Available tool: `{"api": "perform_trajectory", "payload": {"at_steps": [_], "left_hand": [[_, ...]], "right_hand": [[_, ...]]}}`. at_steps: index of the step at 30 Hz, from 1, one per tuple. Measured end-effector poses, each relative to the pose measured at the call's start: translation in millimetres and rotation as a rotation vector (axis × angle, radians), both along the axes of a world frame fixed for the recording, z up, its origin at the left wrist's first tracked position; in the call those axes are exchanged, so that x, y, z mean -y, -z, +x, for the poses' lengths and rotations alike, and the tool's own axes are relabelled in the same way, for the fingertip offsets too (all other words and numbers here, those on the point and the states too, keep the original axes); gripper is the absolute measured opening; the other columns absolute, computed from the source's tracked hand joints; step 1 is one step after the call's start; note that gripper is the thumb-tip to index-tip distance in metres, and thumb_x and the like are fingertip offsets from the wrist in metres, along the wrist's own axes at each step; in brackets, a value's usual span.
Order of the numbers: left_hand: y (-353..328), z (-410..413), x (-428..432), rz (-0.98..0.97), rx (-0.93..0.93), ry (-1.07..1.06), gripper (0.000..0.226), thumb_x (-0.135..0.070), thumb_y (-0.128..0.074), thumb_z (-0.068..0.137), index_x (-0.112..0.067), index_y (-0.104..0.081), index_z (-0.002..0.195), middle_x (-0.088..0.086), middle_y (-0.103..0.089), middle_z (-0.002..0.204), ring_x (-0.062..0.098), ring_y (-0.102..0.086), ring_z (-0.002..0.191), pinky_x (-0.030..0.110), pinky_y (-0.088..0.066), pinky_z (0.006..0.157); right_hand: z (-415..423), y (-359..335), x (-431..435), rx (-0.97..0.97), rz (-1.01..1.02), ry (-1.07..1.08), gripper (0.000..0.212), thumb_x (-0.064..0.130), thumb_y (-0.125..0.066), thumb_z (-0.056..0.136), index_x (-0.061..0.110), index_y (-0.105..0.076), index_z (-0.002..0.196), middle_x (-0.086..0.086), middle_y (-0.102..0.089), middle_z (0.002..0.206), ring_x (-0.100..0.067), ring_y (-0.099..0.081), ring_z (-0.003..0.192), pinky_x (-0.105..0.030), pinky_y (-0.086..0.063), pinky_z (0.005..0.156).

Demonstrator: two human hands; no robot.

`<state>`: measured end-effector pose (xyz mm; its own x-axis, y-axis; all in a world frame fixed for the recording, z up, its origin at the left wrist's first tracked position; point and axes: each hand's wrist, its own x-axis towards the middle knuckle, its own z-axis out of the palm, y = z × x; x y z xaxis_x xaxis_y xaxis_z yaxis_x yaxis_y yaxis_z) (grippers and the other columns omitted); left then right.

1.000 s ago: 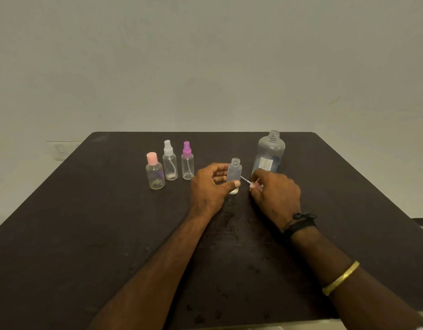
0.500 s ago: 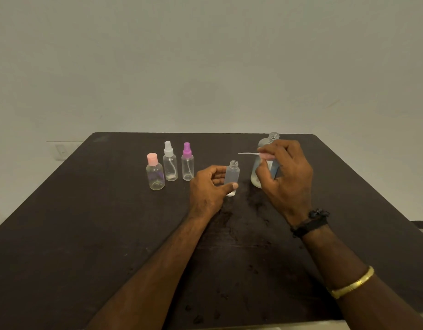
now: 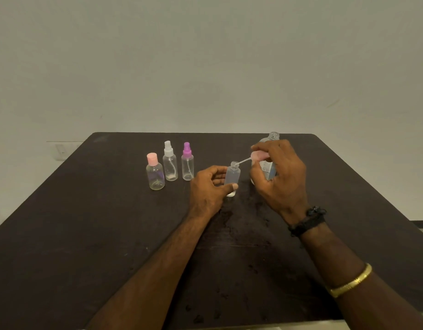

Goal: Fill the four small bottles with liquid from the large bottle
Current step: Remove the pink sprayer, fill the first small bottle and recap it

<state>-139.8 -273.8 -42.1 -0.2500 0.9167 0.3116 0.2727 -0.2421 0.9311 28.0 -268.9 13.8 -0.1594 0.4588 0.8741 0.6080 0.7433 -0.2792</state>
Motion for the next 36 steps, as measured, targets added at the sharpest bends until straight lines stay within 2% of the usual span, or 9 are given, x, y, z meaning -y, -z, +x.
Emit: {"api": "perform_trajectory", "payload": {"at_steps": [2,6,14,20,26,29,32,34,36], "left_hand": [[-0.1,0.4,-0.2,-0.001,0.003,0.014,0.046,-0.005,-0.089,0.071,-0.009,-0.073,0.114,0.001,-0.077,0.103,0.008,-0.074,0.092,0.017,-0.059,0.08],[-0.9,1.8,1.6,-0.002,-0.014,0.029,0.046,-0.008,-0.089,0.072,-0.012,-0.073,0.114,-0.001,-0.077,0.105,0.005,-0.074,0.093,0.018,-0.059,0.081],[-4.6,2.3,4.6,0.007,-0.016,0.044,0.043,-0.006,-0.088,0.073,-0.013,-0.073,0.113,-0.015,-0.072,0.094,-0.01,-0.069,0.085,0.008,-0.053,0.074],[-3.6,2.0,3.7,0.033,-0.029,0.034,0.045,-0.007,-0.088,0.073,-0.012,-0.073,0.115,-0.006,-0.076,0.1,-0.001,-0.072,0.09,0.011,-0.055,0.079],[-2.2,2.6,3.4,0.041,-0.026,0.029,0.042,-0.007,-0.089,0.073,-0.014,-0.074,0.112,-0.007,-0.076,0.098,0.001,-0.073,0.089,0.014,-0.057,0.079],[0.6,2.4,3.2,0.038,-0.043,0.022,0.043,-0.007,-0.089,0.072,-0.013,-0.074,0.112,-0.004,-0.077,0.1,0.002,-0.073,0.089,0.014,-0.057,0.079],[2.7,3.1,2.7,0.04,-0.069,0.033,0.045,-0.011,-0.09,0.072,-0.014,-0.075,0.114,-0.003,-0.078,0.103,0.003,-0.073,0.093,0.021,-0.059,0.084],[2.4,3.5,2.9,0.034,-0.083,0.033,0.046,-0.011,-0.089,0.072,-0.013,-0.075,0.115,-0.004,-0.078,0.103,0.003,-0.073,0.094,0.022,-0.06,0.085],[1.6,3.1,3.3,0.027,-0.068,0.035,0.044,-0.008,-0.089,0.072,-0.012,-0.074,0.113,-0.005,-0.077,0.101,0.002,-0.073,0.091,0.019,-0.059,0.083]], "right_hand": [[-2.6,-4.4,-1.3,-0.049,-0.004,-0.02,0.018,0.004,-0.067,0.093,0.004,-0.069,0.111,-0.002,-0.07,0.108,-0.018,-0.066,0.096,-0.034,-0.057,0.083],[-8.7,-11.6,-6.0,-0.124,-0.101,-0.084,0.021,0.012,-0.067,0.099,0.009,-0.066,0.12,0.003,-0.07,0.111,-0.014,-0.068,0.098,-0.028,-0.057,0.087],[-18.5,-1.3,-16.1,-0.123,-0.249,-0.141,0.028,0.012,-0.074,0.092,0.012,-0.069,0.119,0.004,-0.072,0.103,-0.007,-0.069,0.091,-0.018,-0.056,0.082],[-21.7,13.5,-16.8,-0.126,-0.3,-0.147,0.032,0.009,-0.075,0.091,0.013,-0.069,0.122,0.006,-0.07,0.104,-0.006,-0.067,0.092,-0.012,-0.054,0.082],[-21.4,23.8,-17.4,-0.192,-0.396,-0.184,0.033,0.005,-0.069,0.092,0.017,-0.07,0.123,0.006,-0.073,0.109,-0.009,-0.069,0.1,-0.024,-0.059,0.087],[-20.8,26.4,-16.0,-0.23,-0.405,-0.186,0.027,0.011,-0.075,0.091,0.017,-0.071,0.118,0.006,-0.073,0.102,-0.008,-0.069,0.092,-0.023,-0.058,0.082],[-19.8,28.4,-18.0,-0.268,-0.416,-0.172,0.025,0.023,-0.083,0.087,0.016,-0.069,0.107,0.005,-0.07,0.092,-0.011,-0.066,0.083,-0.027,-0.058,0.075],[-19.3,28.4,-18.1,-0.261,-0.457,-0.174,0.036,0.028,-0.082,0.088,0.02,-0.067,0.119,0.009,-0.07,0.102,-0.008,-0.067,0.091,-0.026,-0.058,0.078],[-18.4,25.9,-16.6,-0.261,-0.514,-0.23,0.049,0.02,-0.077,0.092,0.024,-0.059,0.137,0.01,-0.068,0.122,-0.002,-0.066,0.107,-0.022,-0.056,0.088]]}}
